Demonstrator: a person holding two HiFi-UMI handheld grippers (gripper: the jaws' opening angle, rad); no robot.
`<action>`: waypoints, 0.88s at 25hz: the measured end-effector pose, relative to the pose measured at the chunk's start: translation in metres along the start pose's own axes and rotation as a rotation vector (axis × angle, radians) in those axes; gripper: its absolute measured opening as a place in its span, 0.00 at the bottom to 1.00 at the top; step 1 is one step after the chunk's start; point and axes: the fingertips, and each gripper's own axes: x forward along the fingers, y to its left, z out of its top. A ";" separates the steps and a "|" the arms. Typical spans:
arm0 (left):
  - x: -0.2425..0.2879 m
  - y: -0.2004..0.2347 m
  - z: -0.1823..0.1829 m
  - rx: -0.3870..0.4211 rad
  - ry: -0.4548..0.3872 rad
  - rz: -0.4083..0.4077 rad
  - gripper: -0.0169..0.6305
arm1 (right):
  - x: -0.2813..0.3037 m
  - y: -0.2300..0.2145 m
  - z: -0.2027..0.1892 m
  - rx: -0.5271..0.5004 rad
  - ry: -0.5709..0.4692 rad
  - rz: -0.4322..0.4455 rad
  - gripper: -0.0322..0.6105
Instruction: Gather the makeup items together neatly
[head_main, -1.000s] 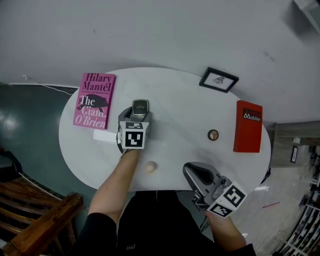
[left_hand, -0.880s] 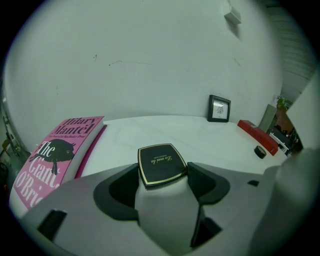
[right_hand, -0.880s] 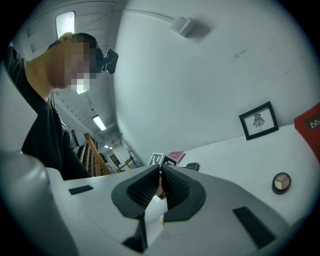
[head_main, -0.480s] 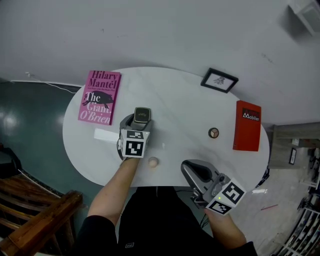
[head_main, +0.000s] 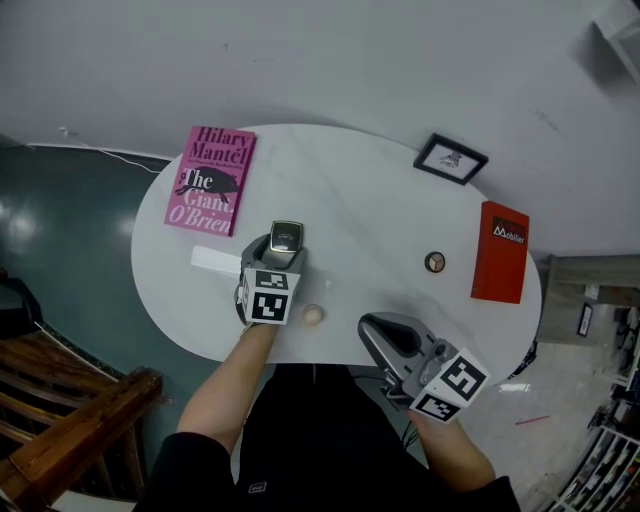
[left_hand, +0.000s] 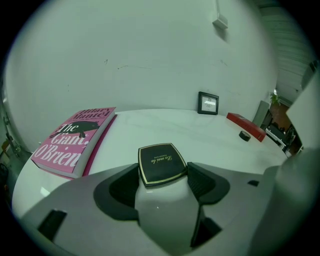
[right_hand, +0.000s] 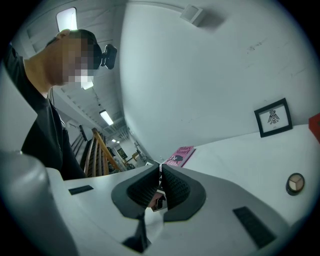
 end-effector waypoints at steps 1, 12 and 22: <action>-0.001 0.000 0.000 0.001 -0.005 -0.001 0.50 | 0.001 0.001 -0.001 0.000 0.004 0.005 0.11; -0.013 -0.002 0.000 0.023 -0.026 -0.006 0.51 | 0.003 0.010 0.001 -0.023 0.015 0.010 0.11; -0.084 -0.007 0.049 0.027 -0.207 -0.005 0.40 | -0.008 0.030 0.027 -0.105 -0.030 0.004 0.11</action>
